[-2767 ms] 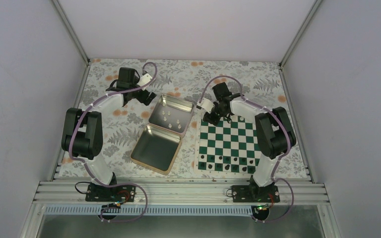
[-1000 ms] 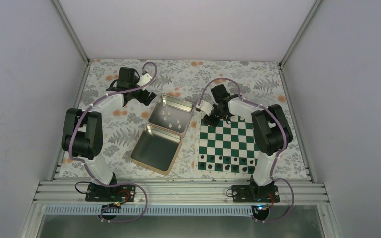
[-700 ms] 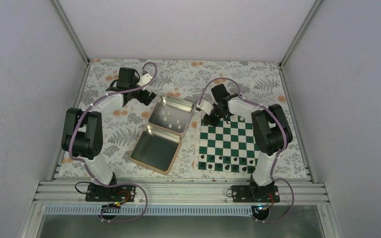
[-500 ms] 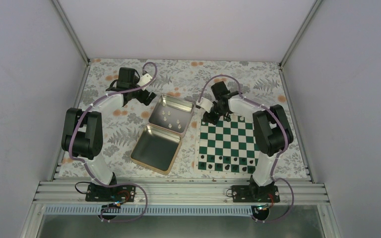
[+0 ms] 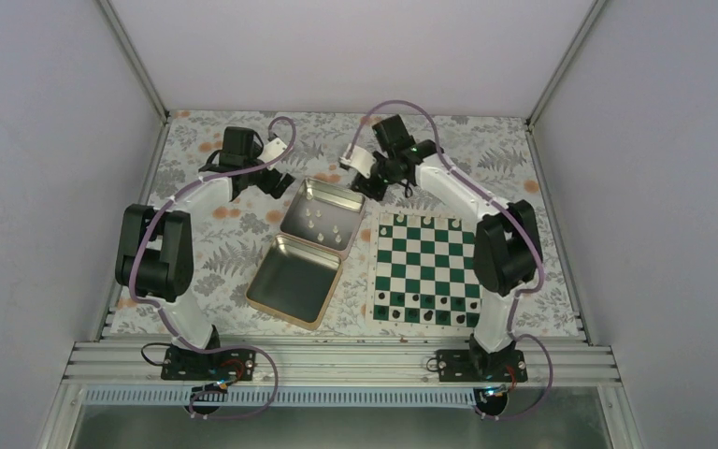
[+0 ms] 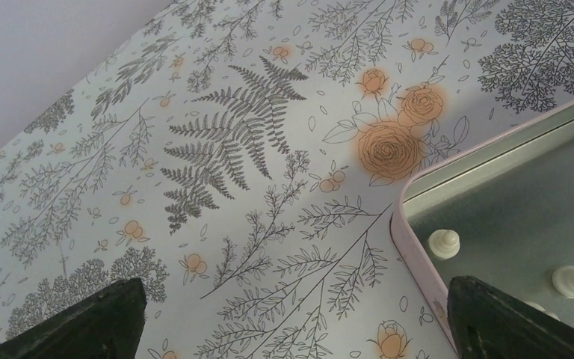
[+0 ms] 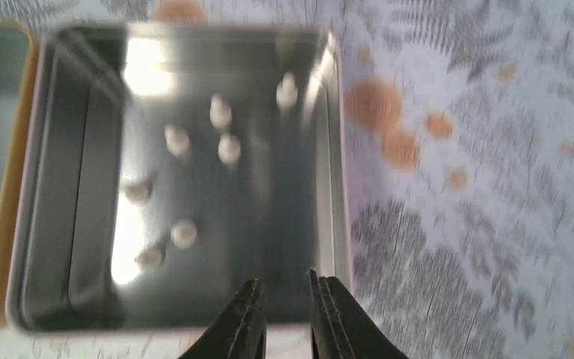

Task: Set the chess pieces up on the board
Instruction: Place the chess piece on the chessboard, then pick up the chess piece from the storage box.

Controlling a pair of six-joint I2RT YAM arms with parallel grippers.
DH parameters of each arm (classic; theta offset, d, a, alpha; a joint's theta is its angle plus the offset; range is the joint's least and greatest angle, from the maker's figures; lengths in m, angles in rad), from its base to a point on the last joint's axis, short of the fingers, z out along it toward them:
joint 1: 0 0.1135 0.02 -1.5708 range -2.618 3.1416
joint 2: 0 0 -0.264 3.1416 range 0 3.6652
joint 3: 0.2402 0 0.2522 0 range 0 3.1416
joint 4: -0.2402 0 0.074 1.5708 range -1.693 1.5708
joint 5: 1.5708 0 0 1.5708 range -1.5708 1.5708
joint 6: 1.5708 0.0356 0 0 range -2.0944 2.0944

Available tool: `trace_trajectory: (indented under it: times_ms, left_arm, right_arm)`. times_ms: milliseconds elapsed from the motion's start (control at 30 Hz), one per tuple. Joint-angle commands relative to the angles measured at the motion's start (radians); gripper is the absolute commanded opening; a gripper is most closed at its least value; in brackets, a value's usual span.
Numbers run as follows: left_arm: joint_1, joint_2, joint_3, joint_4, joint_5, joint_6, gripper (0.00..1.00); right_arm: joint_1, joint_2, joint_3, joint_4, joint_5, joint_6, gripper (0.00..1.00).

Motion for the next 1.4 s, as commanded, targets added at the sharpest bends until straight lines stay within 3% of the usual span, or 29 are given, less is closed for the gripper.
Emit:
trace_trajectory:
  times_ms: [0, 300, 1367]
  left_arm:
    - [-0.003, -0.038, 0.012, 0.006, 0.01, 0.003, 1.0]
    - [-0.004, -0.049, 0.002, 0.012, 0.009, 0.004, 1.0]
    - [0.002, -0.072, -0.023, 0.028, 0.027, 0.0, 1.0]
  right_arm:
    - [0.044, 0.118, 0.18, -0.036, -0.069, -0.018, 0.18]
    - [0.126, 0.322, 0.358, -0.097, -0.063, -0.042, 0.21]
    - [0.166, 0.467, 0.376, -0.007, -0.054, -0.029, 0.25]
